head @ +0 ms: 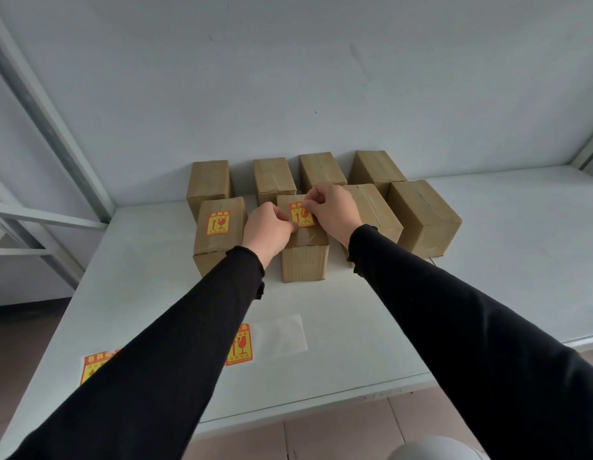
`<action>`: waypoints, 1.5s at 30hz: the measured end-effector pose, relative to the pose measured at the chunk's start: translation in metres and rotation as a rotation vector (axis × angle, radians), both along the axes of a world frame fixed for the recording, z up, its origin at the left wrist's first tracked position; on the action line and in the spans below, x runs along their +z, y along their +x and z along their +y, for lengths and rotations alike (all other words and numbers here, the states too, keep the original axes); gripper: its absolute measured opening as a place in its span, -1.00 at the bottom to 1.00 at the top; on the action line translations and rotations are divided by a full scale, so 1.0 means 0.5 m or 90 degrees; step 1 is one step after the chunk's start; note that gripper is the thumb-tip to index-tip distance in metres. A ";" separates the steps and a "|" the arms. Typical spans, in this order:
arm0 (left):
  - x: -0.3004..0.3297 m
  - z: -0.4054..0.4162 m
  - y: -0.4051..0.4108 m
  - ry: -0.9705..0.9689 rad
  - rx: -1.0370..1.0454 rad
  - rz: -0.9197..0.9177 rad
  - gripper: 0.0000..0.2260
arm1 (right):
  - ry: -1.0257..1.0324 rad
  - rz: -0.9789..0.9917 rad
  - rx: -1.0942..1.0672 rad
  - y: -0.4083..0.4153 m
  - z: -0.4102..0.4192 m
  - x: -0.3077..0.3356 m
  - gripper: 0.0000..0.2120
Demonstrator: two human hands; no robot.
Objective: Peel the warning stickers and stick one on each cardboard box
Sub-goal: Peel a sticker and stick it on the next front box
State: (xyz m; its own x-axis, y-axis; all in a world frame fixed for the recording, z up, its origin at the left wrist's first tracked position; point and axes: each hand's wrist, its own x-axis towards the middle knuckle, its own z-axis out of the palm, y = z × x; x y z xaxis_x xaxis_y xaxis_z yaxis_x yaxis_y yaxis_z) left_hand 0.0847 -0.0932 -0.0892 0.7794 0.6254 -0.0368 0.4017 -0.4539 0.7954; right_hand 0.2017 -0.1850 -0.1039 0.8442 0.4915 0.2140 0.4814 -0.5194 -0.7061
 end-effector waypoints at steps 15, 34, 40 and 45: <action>-0.011 0.006 0.013 -0.054 -0.042 -0.052 -0.74 | -0.025 0.079 -0.055 0.016 0.009 0.002 -0.97; -0.008 0.024 0.002 0.048 -0.074 -0.012 -0.63 | -0.104 0.165 0.039 -0.055 -0.039 0.023 -0.51; 0.025 0.029 -0.025 0.103 -0.098 0.024 -0.63 | -0.159 0.069 0.027 -0.078 -0.043 0.035 -0.57; 0.073 0.033 -0.110 0.143 -0.114 -0.039 -0.75 | -0.117 -0.127 0.039 -0.127 -0.084 0.069 -0.67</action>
State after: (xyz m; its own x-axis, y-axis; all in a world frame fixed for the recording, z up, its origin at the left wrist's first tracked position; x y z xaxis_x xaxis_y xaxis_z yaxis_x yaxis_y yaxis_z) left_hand 0.0295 -0.0765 -0.0526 0.8743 0.4652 0.1386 0.2535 -0.6810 0.6870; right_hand 0.1382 -0.2271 -0.0692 0.7621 0.5859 0.2755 0.6356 -0.5960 -0.4907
